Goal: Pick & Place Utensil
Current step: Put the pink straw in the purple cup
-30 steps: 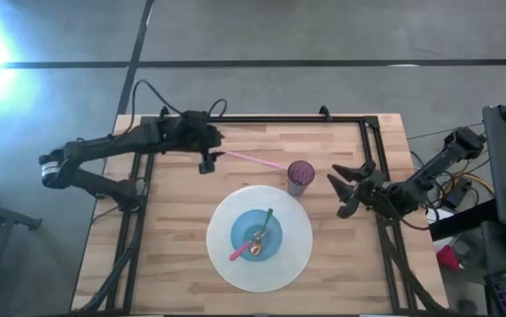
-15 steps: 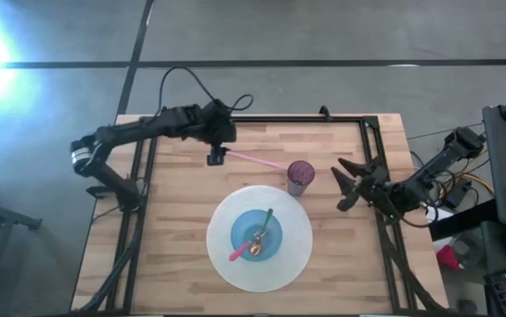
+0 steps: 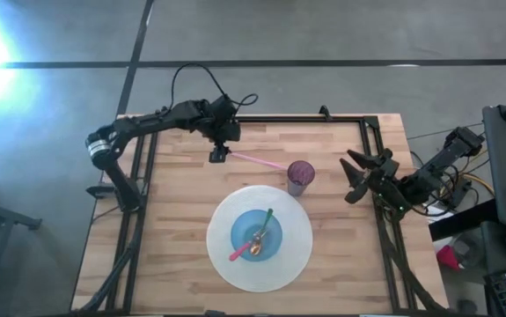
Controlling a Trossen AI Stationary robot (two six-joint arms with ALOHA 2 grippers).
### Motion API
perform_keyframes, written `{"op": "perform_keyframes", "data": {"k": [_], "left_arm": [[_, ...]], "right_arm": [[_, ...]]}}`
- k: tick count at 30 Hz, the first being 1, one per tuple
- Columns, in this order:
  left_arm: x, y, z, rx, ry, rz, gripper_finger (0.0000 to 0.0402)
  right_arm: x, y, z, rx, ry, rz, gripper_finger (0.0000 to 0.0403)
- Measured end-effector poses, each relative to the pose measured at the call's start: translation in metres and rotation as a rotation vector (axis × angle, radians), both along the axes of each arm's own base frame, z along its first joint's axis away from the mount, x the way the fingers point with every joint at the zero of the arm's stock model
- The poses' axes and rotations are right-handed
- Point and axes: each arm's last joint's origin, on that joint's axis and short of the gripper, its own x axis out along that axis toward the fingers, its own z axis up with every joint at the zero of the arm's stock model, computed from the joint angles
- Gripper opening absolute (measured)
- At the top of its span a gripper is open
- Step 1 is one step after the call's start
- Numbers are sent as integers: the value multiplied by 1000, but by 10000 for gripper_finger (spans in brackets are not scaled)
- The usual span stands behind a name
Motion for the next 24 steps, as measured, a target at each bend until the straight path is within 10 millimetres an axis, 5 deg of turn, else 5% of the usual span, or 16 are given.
{"op": "perform_keyframes", "data": {"k": [24], "left_arm": [[15, 29, -62, -79, 124, -14, 238]], "right_arm": [[-3, -2, 1, -21, 40, -34, 178]]}}
